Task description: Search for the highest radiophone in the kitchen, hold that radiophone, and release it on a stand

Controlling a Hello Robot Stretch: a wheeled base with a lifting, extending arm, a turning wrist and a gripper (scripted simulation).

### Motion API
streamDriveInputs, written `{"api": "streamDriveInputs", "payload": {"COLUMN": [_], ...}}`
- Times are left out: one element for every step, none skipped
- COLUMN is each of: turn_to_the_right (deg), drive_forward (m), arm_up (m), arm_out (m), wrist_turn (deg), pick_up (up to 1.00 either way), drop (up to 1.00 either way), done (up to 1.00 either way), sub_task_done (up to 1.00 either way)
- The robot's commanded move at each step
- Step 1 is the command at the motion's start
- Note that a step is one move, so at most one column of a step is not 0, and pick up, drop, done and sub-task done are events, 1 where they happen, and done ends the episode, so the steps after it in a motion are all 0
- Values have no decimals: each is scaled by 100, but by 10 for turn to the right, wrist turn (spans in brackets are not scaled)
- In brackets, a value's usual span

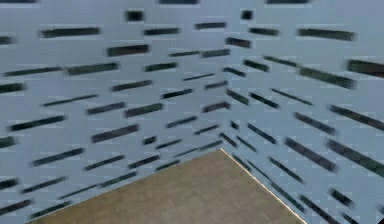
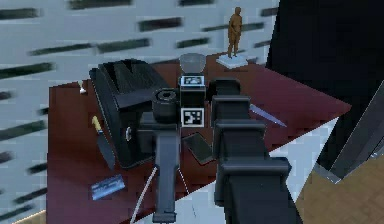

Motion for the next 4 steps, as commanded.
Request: {"api": "streamDriveInputs", "payload": {"turn_to_the_right": [0,0,0,0], "drive_forward": [0,0,0,0], "arm_up": [0,0,0,0], "arm_out": [0,0,0,0], "wrist_turn": [450,450,450,450], "pick_up": [0,0,0,0], "drop": [0,0,0,0], "done": [0,0,0,0], "sub_task_done": [0,0,0,0]}}
